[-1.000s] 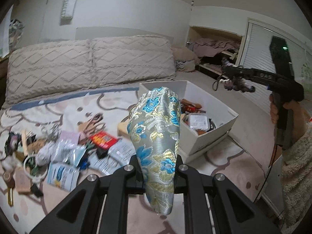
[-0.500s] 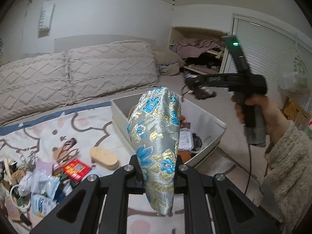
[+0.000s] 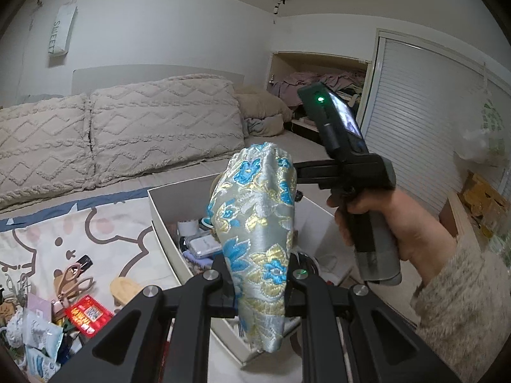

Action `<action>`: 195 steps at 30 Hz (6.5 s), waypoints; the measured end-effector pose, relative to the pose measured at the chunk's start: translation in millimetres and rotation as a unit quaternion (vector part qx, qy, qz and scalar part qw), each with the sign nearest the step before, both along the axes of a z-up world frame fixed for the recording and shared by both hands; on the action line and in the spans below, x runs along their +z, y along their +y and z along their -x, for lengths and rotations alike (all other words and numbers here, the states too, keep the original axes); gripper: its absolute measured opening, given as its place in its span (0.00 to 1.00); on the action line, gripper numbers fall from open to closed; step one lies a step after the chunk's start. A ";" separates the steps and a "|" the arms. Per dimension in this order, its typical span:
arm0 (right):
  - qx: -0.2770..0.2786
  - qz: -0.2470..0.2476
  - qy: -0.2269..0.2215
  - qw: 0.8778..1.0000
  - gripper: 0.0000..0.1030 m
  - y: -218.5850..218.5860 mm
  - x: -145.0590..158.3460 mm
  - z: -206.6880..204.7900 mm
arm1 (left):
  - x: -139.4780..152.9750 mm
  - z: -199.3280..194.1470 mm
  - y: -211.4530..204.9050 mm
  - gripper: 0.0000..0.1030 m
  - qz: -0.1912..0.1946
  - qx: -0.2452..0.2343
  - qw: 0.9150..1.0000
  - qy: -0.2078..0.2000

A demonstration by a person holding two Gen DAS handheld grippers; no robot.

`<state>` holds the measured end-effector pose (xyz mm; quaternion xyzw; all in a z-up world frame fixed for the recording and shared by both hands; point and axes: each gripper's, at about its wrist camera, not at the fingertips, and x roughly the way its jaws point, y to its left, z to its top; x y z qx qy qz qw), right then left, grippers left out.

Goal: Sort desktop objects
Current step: 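Lower the crocheted strip into the shoebox and open the right tool while the left holds the pouch, then lower the floral brocade pouch into the shoebox and open the left tool, then withdraw both tools from the shoebox back toward the pile on the bed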

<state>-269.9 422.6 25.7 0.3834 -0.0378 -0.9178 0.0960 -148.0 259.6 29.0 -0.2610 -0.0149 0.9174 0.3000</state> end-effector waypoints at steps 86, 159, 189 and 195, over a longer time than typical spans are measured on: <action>0.079 -0.007 -0.030 0.996 1.00 12.9 -36.0 -95.4 | -62.9 155.7 86.0 0.67 0.225 0.099 0.955 -0.164; -0.028 -0.051 0.052 0.997 1.00 -22.2 -7.5 -181.7 | -12.0 -6.7 -74.5 1.00 0.092 0.115 0.985 -0.090; -0.021 -0.031 0.134 0.990 1.00 -83.5 -28.9 -241.3 | -35.2 -86.1 -178.2 1.00 0.058 0.150 0.987 -0.005; -0.011 -0.027 0.156 0.987 1.00 -100.3 -30.1 -250.3 | -38.1 -98.6 -206.6 1.00 0.058 0.177 0.982 0.013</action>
